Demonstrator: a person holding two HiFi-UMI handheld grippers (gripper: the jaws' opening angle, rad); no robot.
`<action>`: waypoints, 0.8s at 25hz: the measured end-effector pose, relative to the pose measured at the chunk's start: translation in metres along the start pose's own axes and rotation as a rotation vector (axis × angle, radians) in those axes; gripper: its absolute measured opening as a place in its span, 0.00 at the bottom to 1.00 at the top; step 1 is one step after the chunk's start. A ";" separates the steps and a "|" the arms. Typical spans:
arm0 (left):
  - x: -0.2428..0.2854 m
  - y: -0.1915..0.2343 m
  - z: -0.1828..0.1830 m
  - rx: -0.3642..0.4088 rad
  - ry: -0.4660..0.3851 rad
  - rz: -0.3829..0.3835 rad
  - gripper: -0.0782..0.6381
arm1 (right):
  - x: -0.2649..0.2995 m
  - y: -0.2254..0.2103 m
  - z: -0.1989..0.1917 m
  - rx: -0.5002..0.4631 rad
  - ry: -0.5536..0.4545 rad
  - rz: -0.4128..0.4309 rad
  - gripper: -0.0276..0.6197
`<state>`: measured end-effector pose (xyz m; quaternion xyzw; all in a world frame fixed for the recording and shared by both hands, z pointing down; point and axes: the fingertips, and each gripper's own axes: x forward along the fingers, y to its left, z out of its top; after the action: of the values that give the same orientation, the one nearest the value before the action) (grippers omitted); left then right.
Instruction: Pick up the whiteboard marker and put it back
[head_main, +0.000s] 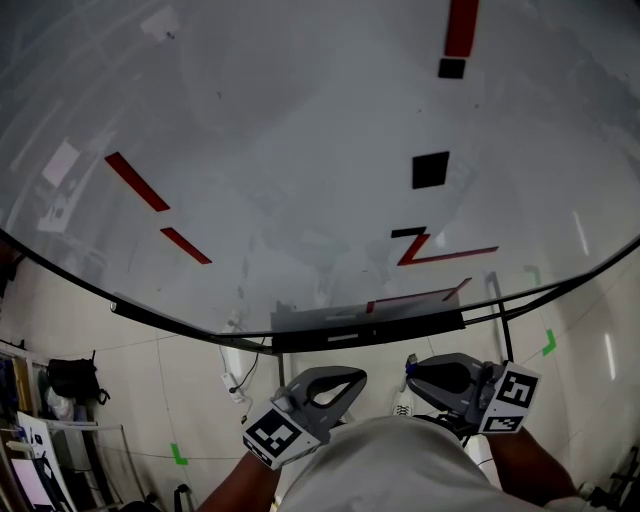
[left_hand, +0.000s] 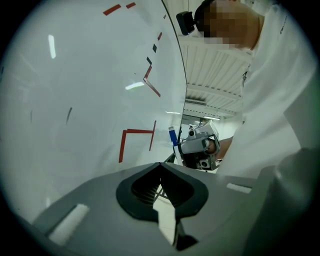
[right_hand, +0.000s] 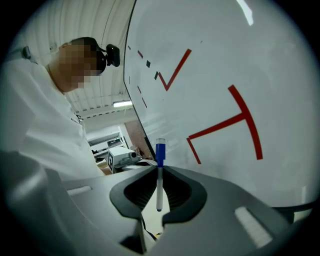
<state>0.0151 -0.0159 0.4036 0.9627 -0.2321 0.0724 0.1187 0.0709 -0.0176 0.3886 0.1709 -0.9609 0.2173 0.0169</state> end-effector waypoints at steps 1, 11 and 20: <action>0.000 -0.001 0.000 -0.005 -0.005 -0.006 0.13 | 0.000 0.002 0.000 -0.003 -0.002 0.007 0.09; -0.004 -0.005 0.012 -0.048 -0.058 -0.062 0.13 | -0.006 0.005 0.014 0.002 -0.062 0.045 0.09; -0.006 -0.010 0.018 -0.048 -0.085 -0.105 0.13 | -0.009 0.007 0.018 -0.016 -0.069 0.059 0.09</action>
<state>0.0159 -0.0094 0.3835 0.9726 -0.1880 0.0193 0.1355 0.0774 -0.0164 0.3686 0.1498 -0.9672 0.2038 -0.0213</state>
